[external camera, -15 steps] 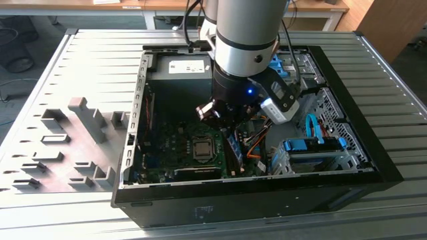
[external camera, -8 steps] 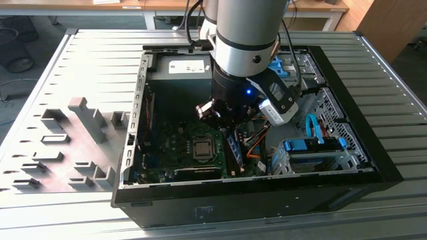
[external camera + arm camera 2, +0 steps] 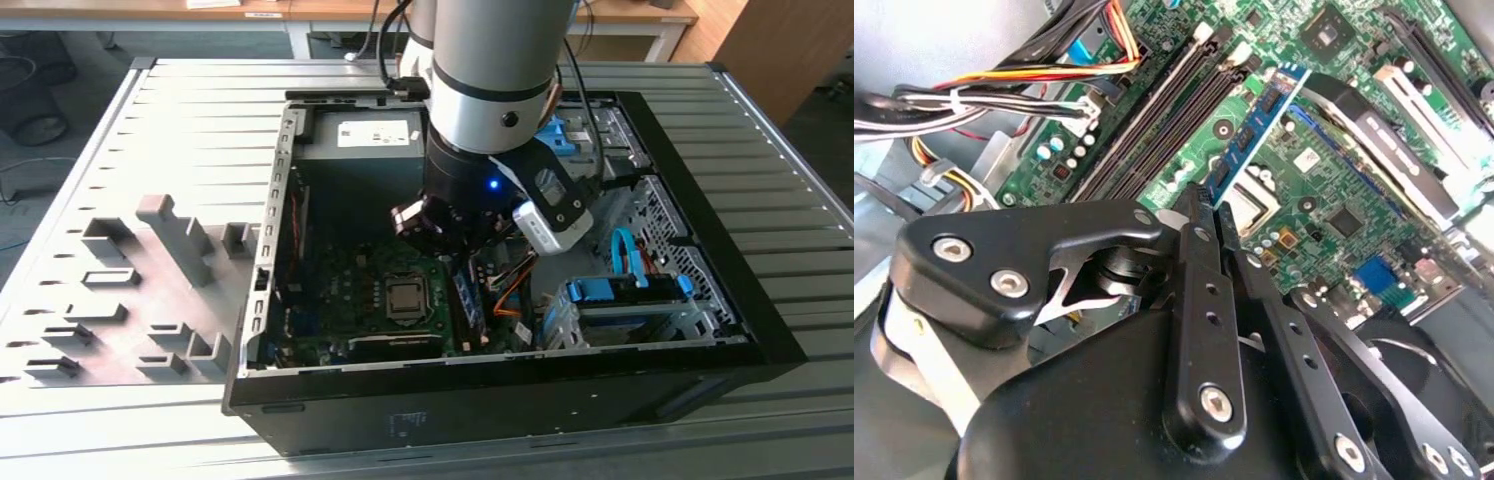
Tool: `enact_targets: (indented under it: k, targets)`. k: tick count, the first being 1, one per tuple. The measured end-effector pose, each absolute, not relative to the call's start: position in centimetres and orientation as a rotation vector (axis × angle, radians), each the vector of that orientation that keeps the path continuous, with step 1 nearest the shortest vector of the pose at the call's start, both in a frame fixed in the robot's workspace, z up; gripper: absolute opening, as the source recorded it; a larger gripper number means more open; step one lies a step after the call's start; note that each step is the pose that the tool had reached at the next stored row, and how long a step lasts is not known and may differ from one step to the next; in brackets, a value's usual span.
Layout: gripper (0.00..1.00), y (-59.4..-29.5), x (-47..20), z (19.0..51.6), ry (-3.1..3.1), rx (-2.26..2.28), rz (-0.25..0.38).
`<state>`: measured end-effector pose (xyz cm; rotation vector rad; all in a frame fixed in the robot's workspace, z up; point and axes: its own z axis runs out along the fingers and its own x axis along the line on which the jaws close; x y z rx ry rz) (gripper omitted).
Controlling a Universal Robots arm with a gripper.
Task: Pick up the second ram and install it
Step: 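Insert the second ram into the second slot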
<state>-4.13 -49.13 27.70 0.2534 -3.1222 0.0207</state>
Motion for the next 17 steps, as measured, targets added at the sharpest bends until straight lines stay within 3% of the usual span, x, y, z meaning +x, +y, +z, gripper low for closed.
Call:
enact_targets:
  k: [17]
  targets:
    - [0.14, -49.13, -4.13, 27.65, -3.131, 0.051, 0.020]
